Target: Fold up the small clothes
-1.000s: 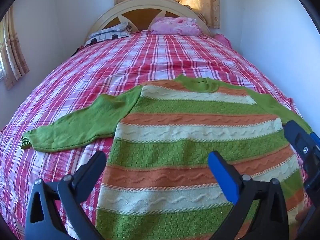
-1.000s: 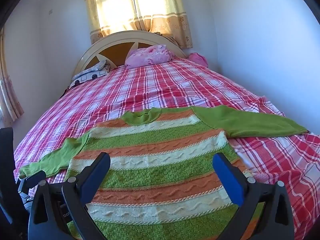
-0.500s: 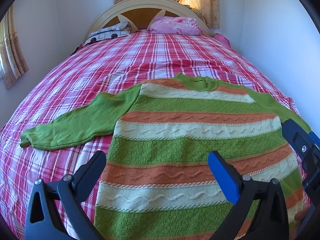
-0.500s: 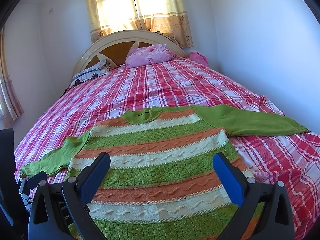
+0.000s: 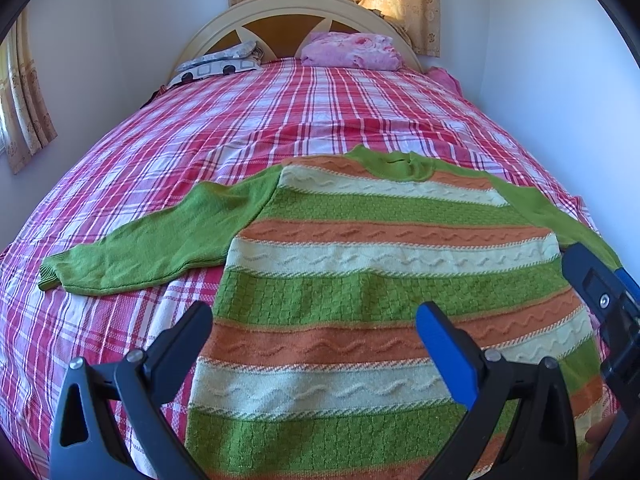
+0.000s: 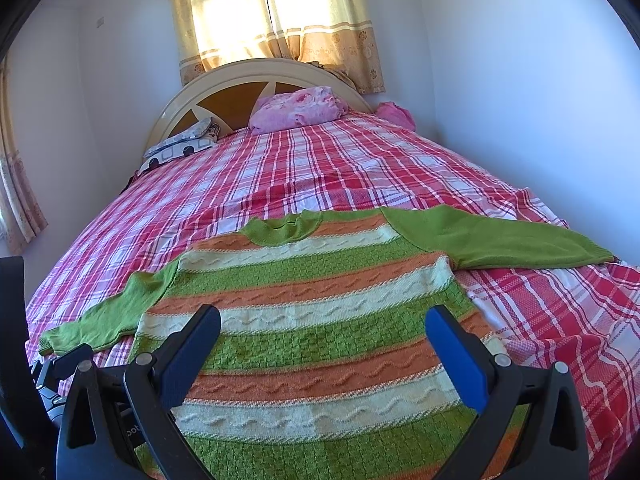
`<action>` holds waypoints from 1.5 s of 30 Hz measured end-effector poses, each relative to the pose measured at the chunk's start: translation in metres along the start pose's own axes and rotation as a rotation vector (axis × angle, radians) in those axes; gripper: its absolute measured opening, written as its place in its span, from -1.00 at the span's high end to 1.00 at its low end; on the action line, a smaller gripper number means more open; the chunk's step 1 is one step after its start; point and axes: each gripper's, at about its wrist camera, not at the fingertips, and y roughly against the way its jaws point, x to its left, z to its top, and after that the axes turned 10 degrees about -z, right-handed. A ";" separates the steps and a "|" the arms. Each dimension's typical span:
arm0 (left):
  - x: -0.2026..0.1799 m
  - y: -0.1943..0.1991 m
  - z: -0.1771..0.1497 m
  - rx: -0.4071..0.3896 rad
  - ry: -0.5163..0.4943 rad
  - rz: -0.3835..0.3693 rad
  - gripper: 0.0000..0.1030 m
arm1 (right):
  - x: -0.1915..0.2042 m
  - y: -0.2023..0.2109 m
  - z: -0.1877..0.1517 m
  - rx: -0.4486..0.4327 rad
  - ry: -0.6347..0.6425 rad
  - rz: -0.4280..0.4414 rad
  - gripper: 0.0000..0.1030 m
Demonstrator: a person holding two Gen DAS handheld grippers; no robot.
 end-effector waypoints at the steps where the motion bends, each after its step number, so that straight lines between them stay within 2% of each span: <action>1: 0.000 0.000 0.000 -0.001 0.000 0.000 -1.00 | -0.001 0.000 0.000 0.000 0.000 0.001 -0.98; 28: -0.003 0.003 0.000 0.004 0.010 -0.003 -1.00 | -0.001 0.003 -0.002 -0.002 0.004 0.000 -0.98; 45: 0.001 -0.008 -0.003 0.024 0.017 0.000 -1.00 | -0.001 -0.011 -0.008 0.035 0.009 0.000 -0.98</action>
